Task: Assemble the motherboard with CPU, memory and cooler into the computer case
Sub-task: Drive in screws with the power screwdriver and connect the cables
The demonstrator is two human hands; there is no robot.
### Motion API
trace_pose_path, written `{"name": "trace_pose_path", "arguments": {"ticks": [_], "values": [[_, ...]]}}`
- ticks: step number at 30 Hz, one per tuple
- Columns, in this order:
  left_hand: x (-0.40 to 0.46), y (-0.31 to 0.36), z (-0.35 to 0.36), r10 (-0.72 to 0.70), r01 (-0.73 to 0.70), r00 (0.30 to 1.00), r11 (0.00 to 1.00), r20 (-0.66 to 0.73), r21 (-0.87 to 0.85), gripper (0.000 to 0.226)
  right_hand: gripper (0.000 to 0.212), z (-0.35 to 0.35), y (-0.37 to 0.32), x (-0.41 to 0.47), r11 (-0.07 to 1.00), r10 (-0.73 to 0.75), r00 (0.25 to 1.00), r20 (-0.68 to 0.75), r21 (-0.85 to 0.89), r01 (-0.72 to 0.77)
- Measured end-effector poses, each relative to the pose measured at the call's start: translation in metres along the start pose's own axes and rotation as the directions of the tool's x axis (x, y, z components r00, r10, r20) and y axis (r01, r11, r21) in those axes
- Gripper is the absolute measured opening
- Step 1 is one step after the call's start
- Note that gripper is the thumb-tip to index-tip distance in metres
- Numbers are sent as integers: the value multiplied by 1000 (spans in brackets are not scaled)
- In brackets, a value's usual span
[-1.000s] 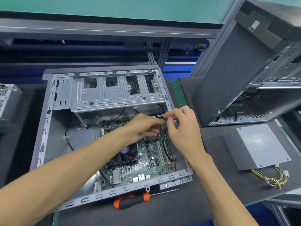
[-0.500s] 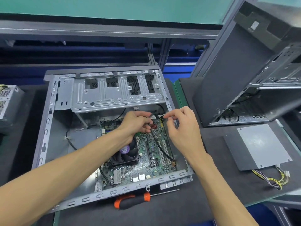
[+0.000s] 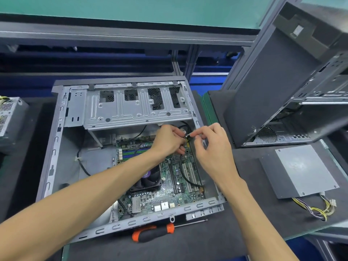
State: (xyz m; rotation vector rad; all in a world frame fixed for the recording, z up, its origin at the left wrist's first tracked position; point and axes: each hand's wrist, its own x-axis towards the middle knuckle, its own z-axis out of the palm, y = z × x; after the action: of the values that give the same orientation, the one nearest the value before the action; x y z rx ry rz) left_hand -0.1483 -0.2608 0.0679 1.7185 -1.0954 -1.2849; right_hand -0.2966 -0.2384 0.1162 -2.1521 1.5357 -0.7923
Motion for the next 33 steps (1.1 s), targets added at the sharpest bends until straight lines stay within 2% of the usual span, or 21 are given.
{"name": "trace_pose_path", "arguments": {"ticks": [6, 9, 13, 15, 17, 19, 22, 25, 27, 29, 33], "values": [[2, 4, 13, -121, 113, 992, 968, -22, -225, 9, 14, 0, 0, 1, 1000, 2, 1000, 2, -1, -2], [2, 3, 8, -170, 170, 985, 931, 27, -324, 15, 15, -1, -1, 1, 1000, 1, 1000, 1, 5, -1], [0, 6, -5, -172, 208, 977, 906, 128, -368, 21, 16, -2, -1, 0, 999, 23, 1000, 11, 47, -23], [-3, 7, -14, -147, 186, 978, 934, 147, -304, 16, 16, -3, -1, -1, 998, 28, 1000, 8, 60, -29], [-11, 5, -20, -122, 142, 977, 985, 177, -100, 11, 16, -3, -2, -1, 998, 27, 1000, 5, 64, -27], [-23, 2, -17, -151, 142, 942, 989, 300, 49, 17, 17, -4, -1, -1, 998, 26, 1000, -2, 56, -25], [-35, -1, -2, -208, 235, 861, 972, 463, 0, 19, 17, -4, -1, -1, 998, 24, 1000, -14, 50, -24], [-35, 1, 14, -188, 304, 874, 931, 449, -202, 16, 16, -3, -3, -2, 998, 27, 1000, -12, 54, -26], [-34, 4, 23, -180, 308, 888, 916, 423, -256, 18, 16, -3, -3, -2, 998, 27, 1000, -12, 51, -26], [-35, 6, 28, -176, 279, 903, 934, 391, -224, 20, 16, -3, -2, -1, 999, 26, 999, -19, 46, -25], [-39, 5, 23, -178, 201, 918, 979, 355, -28, 22, 17, -4, -1, -2, 998, 23, 999, -23, 56, -22]]}}
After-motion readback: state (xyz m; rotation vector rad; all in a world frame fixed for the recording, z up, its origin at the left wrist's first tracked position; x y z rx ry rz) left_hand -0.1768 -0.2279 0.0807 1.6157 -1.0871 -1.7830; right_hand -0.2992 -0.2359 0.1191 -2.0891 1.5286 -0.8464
